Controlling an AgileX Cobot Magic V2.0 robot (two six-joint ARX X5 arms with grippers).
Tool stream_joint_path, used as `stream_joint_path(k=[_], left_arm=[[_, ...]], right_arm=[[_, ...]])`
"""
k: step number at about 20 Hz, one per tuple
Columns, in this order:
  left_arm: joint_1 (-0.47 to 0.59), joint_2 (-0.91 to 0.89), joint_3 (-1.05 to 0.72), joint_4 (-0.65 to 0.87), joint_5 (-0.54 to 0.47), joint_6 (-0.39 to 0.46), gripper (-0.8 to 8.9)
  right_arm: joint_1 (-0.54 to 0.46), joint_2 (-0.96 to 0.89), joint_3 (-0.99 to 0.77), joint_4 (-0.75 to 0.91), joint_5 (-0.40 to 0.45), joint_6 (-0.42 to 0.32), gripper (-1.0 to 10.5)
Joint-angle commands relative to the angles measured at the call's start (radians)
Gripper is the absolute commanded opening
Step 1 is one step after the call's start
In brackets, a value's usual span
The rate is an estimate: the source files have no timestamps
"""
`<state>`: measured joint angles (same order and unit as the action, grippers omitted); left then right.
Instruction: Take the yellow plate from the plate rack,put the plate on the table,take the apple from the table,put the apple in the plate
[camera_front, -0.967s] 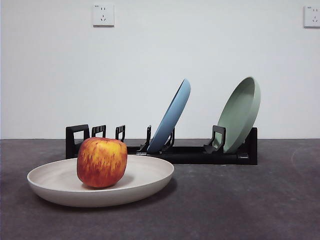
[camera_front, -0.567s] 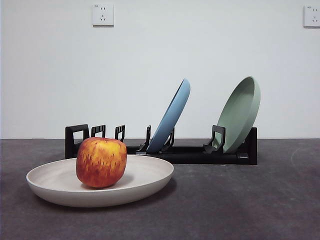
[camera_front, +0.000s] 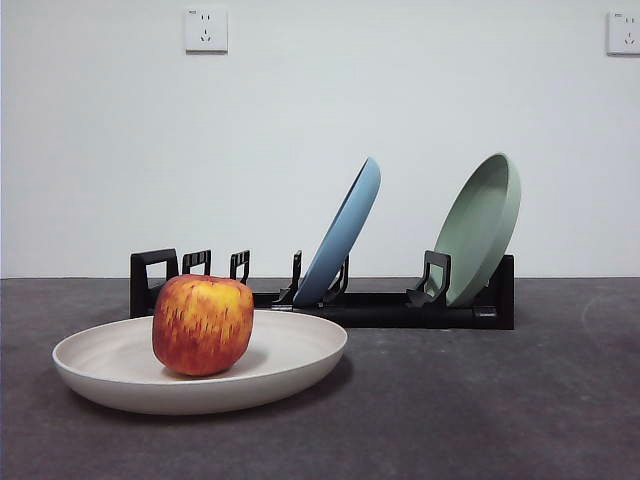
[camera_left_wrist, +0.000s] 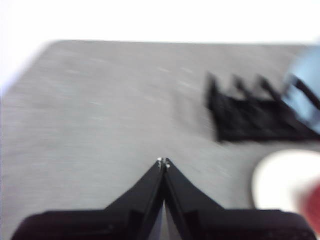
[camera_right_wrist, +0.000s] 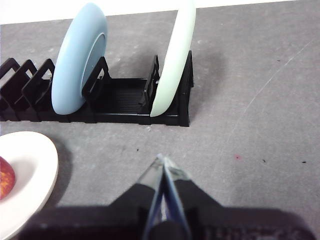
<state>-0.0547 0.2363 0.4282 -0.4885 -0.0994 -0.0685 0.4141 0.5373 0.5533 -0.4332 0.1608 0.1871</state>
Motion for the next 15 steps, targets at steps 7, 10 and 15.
stream_joint_path(k=[7,10,15], left_arm=[[0.155,-0.107,-0.146,0.19,0.002,0.02,-0.03],[0.154,-0.16,-0.261,0.283,0.045,0.019,-0.03],[0.151,-0.235,-0.403,0.325,0.077,0.016,-0.03]], right_arm=[[0.0,-0.001,-0.005,0.004,0.003,0.006,-0.2],[0.0,-0.001,-0.005,0.004,0.003,0.006,-0.2],[0.0,-0.001,-0.005,0.004,0.003,0.006,-0.2]])
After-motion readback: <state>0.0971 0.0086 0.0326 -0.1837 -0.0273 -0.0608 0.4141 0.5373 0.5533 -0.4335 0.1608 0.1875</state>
